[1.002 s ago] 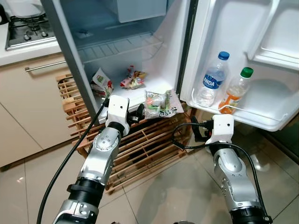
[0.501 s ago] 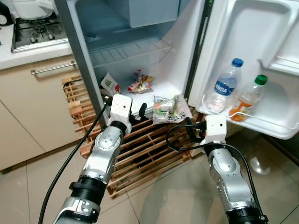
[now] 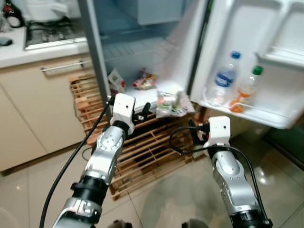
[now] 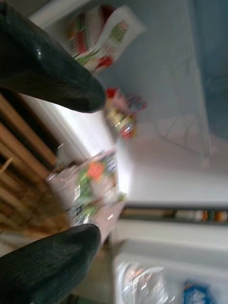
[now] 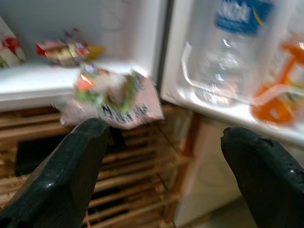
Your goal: Restocking fridge
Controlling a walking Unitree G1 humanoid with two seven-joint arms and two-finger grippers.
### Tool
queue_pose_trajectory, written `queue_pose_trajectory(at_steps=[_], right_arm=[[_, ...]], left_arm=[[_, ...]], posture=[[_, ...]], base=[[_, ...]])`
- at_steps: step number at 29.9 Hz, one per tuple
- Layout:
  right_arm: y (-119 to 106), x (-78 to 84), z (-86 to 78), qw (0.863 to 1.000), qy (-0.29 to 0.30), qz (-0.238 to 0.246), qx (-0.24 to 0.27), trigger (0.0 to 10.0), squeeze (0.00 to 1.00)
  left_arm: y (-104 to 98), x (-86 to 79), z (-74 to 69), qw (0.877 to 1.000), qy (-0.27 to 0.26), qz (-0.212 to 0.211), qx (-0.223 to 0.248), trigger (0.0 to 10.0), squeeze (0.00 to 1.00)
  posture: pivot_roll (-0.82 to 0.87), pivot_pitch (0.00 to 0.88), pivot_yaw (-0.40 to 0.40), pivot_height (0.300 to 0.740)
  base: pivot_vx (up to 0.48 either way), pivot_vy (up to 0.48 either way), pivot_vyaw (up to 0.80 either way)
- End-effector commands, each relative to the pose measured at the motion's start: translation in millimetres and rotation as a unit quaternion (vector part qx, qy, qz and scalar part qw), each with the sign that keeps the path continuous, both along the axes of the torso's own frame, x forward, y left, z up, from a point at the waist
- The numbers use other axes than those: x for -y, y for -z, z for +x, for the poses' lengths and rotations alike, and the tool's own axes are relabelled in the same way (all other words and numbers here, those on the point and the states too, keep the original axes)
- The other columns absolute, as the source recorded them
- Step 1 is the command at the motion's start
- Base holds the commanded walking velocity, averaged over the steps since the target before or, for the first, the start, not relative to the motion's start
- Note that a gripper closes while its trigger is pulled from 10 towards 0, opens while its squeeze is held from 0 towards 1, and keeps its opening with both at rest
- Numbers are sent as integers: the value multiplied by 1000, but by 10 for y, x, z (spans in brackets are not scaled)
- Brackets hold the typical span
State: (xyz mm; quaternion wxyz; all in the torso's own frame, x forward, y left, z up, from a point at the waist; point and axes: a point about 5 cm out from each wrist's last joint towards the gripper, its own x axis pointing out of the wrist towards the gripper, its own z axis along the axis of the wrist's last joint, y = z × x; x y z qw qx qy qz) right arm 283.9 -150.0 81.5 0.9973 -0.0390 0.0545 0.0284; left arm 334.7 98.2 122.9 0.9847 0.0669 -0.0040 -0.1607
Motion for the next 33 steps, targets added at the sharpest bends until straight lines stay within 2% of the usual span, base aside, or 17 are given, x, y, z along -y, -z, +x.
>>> queue_pose_trajectory(at_steps=[1, 5, 8, 15, 26, 29, 33], right_arm=[[5, -14, 4, 1000, -4, -5, -1, 10000, 0], [57, 31, -45, 1000, -2, -13, -7, 10000, 0], [76, 90, -92, 1000, 7, -19, -4, 10000, 0], [84, 187, -140, 1000, 22, -20, 3, 10000, 0], [47, 136, -177, 1000, 5, -23, 21, 10000, 0], [59, 158, -189, 1000, 7, -21, 19, 10000, 0], [38, 179, -156, 999, 8, -25, 22, 10000, 0]], left_arm=[[33, -66, 26, 1000, -15, 15, -5, 10000, 0], [38, -57, 42, 1000, -16, 17, -5, 10000, 0], [24, -26, 57, 1000, -6, -1, -6, 10000, 0], [-14, 36, 123, 1000, -2, -22, 1, 10000, 0], [-166, 165, 148, 998, 21, -45, 44, 10000, 0], [-166, 213, 135, 997, 43, -40, 52, 10000, 0], [-200, 236, 149, 996, 47, -49, 58, 10000, 0]], posture=[[-157, 0, 40, 616], [-161, 0, 44, 601], [-170, 0, 50, 596], [-183, 0, 54, 596], [-181, 0, 44, 596], [-185, 0, 36, 596], [-185, 0, 36, 596]], base=[[0, 0, 0], [0, 0, 0], [80, 0, 0], [480, 0, 0], [480, 0, 0], [480, 0, 0], [480, 0, 0]])
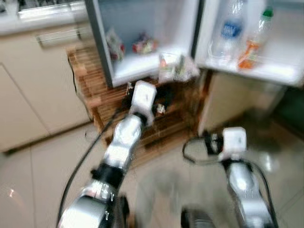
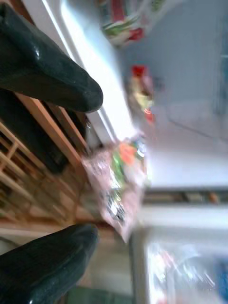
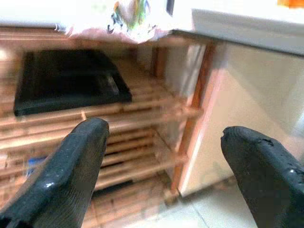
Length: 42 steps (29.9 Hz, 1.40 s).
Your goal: Restocking fridge
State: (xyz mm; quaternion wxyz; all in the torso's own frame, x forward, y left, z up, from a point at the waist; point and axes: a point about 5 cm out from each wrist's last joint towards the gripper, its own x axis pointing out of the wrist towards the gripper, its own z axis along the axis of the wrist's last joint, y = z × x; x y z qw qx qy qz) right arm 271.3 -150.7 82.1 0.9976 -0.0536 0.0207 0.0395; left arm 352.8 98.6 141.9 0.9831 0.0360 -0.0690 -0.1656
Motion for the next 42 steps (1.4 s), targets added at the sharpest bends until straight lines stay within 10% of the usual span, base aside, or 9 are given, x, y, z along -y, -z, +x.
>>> queue_pose_trajectory(at_steps=[1, 20, 27, 42], right_arm=[[35, 173, -21, 1000, 21, -13, -10, 10000, 0], [53, 146, -38, 1000, 20, -6, -10, 10000, 0], [83, 121, -44, 998, 29, 44, -29, 10000, 0], [-200, -54, 447, 986, 36, 161, -8, 10000, 0]], left_arm=[[-26, 250, -31, 999, 40, -6, 4, 10000, 0], [-976, 215, -76, 988, 20, -59, 140, 10000, 0], [-673, -102, 188, 996, -52, -69, 25, 10000, 0], [-253, -260, 216, 995, -59, -35, -68, 10000, 0]], posture=[[-184, 0, 36, 596], [-174, 0, 70, 596], [-185, 0, 71, 596], [-139, 0, 78, 596]], base=[[480, 0, 0], [325, 0, 0], [0, 0, 0], [0, 0, 0]])
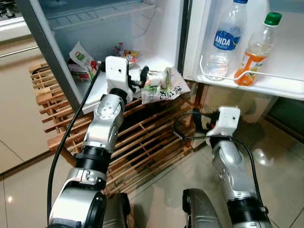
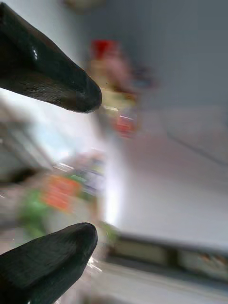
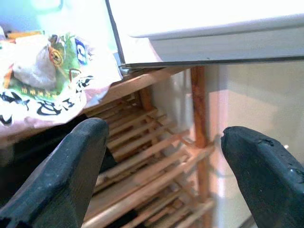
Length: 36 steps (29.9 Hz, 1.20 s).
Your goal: Restocking fridge
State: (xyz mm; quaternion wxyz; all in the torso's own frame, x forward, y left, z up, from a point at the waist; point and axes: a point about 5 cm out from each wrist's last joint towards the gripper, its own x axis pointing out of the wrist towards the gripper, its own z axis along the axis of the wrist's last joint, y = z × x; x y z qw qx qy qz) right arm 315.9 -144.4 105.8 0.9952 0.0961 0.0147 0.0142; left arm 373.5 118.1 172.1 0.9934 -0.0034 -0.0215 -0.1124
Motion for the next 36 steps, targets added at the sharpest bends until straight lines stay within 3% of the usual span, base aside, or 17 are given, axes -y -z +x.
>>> queue_pose_trajectory(at_steps=[1, 2, 6, 12, 20, 28, 36], right_arm=[[34, -4, 13, 1000, 6, 23, -11, 10000, 0], [24, -55, 55, 998, 8, 57, -14, 10000, 0], [-33, -147, 133, 996, 6, 92, -8, 10000, 0], [-215, -230, 284, 994, 3, 108, 24, 10000, 0], [-458, -351, 497, 989, -17, 136, 53, 10000, 0], [-439, -526, 617, 977, -34, 210, 20, 10000, 0], [-473, -609, 714, 973, -46, 224, 3, 10000, 0]], left_arm=[[75, -87, 15, 1000, -8, -3, -24, 10000, 0], [77, -136, 26, 1000, -14, -6, -27, 10000, 0], [33, -195, 27, 1000, -18, -5, -21, 10000, 0], [-17, -227, 28, 1000, -18, -7, -6, 10000, 0], [52, -134, -29, 1000, -6, -13, -10, 10000, 0], [33, -101, -52, 1000, -1, -23, -4, 10000, 0], [21, -157, -66, 1000, -9, -18, 0, 10000, 0]], posture=[[-140, 0, 80, 596], [-138, 0, 90, 596], [-131, 1, 101, 596], [-117, 9, 107, 596], [-109, 2, 81, 596], [-72, 0, 66, 596], [-49, 0, 52, 596]], base=[[0, 0, 0], [0, 0, 0], [0, 0, 0], [0, 0, 0], [0, 0, 0], [0, 0, 0], [0, 0, 0]])
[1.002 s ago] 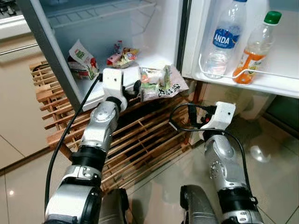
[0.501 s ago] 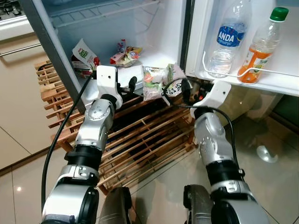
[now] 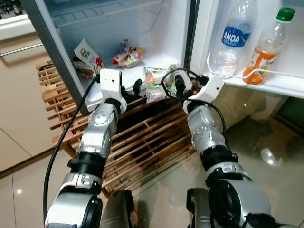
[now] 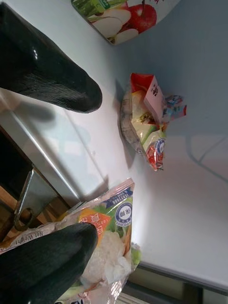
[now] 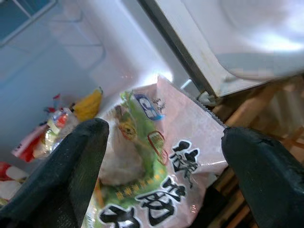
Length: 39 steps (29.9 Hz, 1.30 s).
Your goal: Restocking fridge
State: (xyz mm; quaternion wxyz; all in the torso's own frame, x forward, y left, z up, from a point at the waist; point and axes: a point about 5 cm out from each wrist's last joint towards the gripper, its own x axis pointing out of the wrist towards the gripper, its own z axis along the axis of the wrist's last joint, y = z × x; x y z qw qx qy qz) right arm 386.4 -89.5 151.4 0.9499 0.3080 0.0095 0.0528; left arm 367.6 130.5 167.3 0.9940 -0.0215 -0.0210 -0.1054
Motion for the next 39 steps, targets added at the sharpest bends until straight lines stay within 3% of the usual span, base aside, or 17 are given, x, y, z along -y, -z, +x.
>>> queue_pose_trajectory(at_steps=[1, 6, 10, 14, 15, 18, 20, 23, 26, 31, 35, 39], right_arm=[[-5, -60, 22, 1000, -11, 22, -12, 10000, 0], [19, -40, 67, 995, -5, 88, -48, 10000, 0], [-157, -59, 116, 998, -6, 66, -6, 10000, 0], [-470, -138, 108, 996, -17, 12, 91, 10000, 0], [-470, -138, 108, 996, -17, 12, 91, 10000, 0], [-592, -173, -9, 988, -17, -13, 151, 10000, 0], [-546, -156, -109, 987, -9, -23, 158, 10000, 0], [-448, -136, -189, 988, -1, -32, 151, 10000, 0], [-183, -78, -348, 992, 11, -45, 114, 10000, 0], [-35, -11, -578, 997, 15, -24, 77, 10000, 0], [40, 11, -587, 999, 14, 0, 50, 10000, 0], [80, 18, -479, 999, 6, 41, 18, 10000, 0]], left_arm=[[-27, -33, -10, 1000, -3, 0, 3, 10000, 0], [-22, -37, -28, 1000, -6, 3, 5, 10000, 0], [-31, -55, -49, 1000, -9, 9, 10, 10000, 0], [-28, -50, -65, 1000, -10, 15, 13, 10000, 0], [-28, -50, -65, 1000, -10, 15, 13, 10000, 0], [-29, -28, -74, 1000, -7, 19, 16, 10000, 0], [-18, -23, -81, 1000, -6, 20, 15, 10000, 0], [-8, -22, -86, 1000, -5, 21, 14, 10000, 0], [-2, -16, -96, 1000, -3, 23, 15, 10000, 0], [-1, -23, -102, 1000, -2, 27, 17, 10000, 0], [2, -17, -98, 1000, -2, 26, 16, 10000, 0], [-4, 6, -86, 1000, -2, 23, 16, 10000, 0]], posture=[[-46, 0, 47, 596], [-33, 0, 34, 596], [-29, 0, 28, 596], [-34, 0, 28, 596], [-34, 0, 28, 596], [-42, 0, 31, 596], [-47, 0, 31, 596], [-52, 0, 31, 596], [-51, 0, 31, 596], [-59, 0, 33, 596], [-67, 0, 38, 596], [-69, 0, 40, 596]], base=[[0, 0, 0], [0, 0, 0], [0, 0, 0], [0, 0, 0], [0, 0, 0], [0, 0, 0], [0, 0, 0], [0, 0, 0], [0, 0, 0], [0, 0, 0], [0, 0, 0], [0, 0, 0]])
